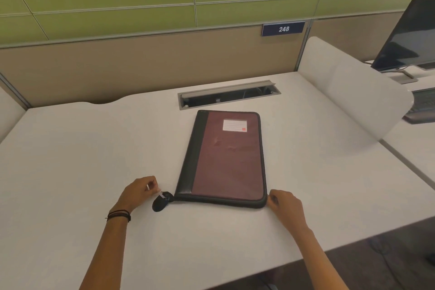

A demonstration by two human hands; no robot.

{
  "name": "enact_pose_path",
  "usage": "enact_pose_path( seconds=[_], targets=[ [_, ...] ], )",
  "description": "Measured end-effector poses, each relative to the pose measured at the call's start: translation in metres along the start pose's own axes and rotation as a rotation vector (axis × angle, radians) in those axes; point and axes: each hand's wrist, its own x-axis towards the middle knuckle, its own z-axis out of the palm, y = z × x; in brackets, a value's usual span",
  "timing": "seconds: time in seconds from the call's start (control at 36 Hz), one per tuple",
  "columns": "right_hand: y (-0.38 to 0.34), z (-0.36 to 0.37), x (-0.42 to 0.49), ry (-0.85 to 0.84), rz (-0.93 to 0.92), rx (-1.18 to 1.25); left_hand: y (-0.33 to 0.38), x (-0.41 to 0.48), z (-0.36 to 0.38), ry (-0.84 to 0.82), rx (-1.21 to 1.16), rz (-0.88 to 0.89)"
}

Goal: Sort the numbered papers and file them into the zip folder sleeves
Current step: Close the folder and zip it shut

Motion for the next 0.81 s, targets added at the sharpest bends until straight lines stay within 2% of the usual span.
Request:
enact_pose_path(
  seconds=[0.08, 0.17, 0.33, 0.47, 0.56, 0.69, 0.81],
  targets=[
    [0.005, 0.003, 0.001, 0.034, 0.021, 0.059, 0.007, -0.004, -0.001, 0.131, 0.008, 0.024],
    [0.008, 0.005, 0.003, 0.043, 0.013, 0.131, 0.023, -0.003, 0.003, 0.193, -0.012, 0.078],
    [0.011, 0.009, 0.006, 0.094, -0.012, 0.256, 0.071, 0.0, 0.029, 0.211, -0.071, 0.379],
    [0.011, 0.016, 0.006, 0.113, -0.032, 0.299, 0.127, 0.0, 0.074, 0.07, 0.023, 0.641],
    [0.013, 0.018, 0.005, 0.115, -0.046, 0.305, 0.151, 0.0, 0.107, -0.052, 0.19, 0.751],
    [0.016, 0.024, 0.003, 0.109, -0.073, 0.289, 0.176, 0.005, 0.141, -0.078, 0.431, 0.772],
    [0.018, 0.029, 0.001, 0.144, -0.075, 0.312, 0.194, 0.006, 0.153, -0.031, 0.515, 0.612]
  ],
)
